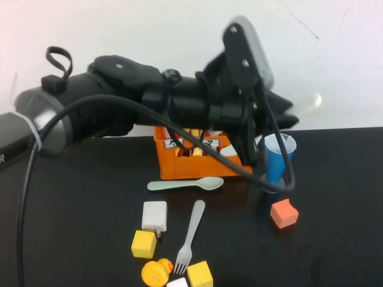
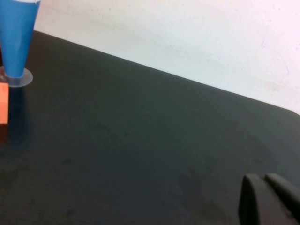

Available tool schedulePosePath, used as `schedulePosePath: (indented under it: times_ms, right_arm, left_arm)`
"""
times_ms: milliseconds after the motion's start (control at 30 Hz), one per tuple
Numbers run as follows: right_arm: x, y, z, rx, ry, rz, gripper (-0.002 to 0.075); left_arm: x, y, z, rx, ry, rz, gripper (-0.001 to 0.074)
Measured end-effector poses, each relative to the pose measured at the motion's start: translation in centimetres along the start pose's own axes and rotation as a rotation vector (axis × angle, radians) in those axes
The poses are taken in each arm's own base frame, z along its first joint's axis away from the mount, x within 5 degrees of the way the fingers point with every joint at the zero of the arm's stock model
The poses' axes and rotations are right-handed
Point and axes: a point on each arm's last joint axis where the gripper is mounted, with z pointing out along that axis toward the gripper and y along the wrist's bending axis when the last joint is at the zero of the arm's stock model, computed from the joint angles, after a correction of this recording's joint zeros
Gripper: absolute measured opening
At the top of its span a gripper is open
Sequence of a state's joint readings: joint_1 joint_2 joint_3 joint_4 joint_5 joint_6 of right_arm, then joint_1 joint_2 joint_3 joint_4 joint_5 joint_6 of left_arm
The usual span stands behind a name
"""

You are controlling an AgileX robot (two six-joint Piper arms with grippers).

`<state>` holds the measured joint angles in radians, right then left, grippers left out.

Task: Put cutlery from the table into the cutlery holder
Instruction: Place the knife on the box

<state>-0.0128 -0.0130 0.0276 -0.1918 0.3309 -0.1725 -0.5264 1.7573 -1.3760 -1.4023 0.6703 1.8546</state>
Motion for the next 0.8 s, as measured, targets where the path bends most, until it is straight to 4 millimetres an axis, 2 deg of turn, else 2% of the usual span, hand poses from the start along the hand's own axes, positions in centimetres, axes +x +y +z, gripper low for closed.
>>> schedulePosePath:
  times_ms: [233, 467, 600, 800]
  right_arm:
    - [0.0, 0.0, 0.0, 0.000, 0.000, 0.000, -0.0003]
    - [0.0, 0.0, 0.0, 0.000, 0.000, 0.000, -0.0003]
    - [0.0, 0.0, 0.0, 0.000, 0.000, 0.000, -0.0003]
    - [0.0, 0.0, 0.0, 0.000, 0.000, 0.000, -0.0003]
  left_arm:
    - [0.2, -1.6, 0.8, 0.079, 0.072, 0.116, 0.0148]
    - [1.3, -1.8, 0.7, 0.107, 0.196, 0.165, 0.0148]
    - [1.6, -1.7, 0.6, 0.098, 0.236, 0.126, 0.0148]
    - [2.1, -0.6, 0.5, -0.047, 0.294, -0.057, 0.0148]
